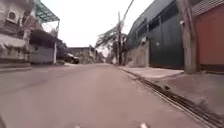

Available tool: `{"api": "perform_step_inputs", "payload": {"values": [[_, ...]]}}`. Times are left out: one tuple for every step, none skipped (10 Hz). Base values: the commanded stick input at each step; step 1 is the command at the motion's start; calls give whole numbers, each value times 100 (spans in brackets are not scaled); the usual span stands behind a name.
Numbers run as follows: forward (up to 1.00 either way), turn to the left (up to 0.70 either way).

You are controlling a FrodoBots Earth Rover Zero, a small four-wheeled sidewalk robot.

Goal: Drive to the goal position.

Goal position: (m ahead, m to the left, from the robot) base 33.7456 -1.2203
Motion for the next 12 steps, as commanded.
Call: {"api": "perform_step_inputs", "payload": {"values": [[100, 0], [100, 0], [100, 0], [100, 0], [100, 0], [100, 0], [100, 0], [100, 0], [100, 0], [100, 0], [100, 0], [100, 0]]}}
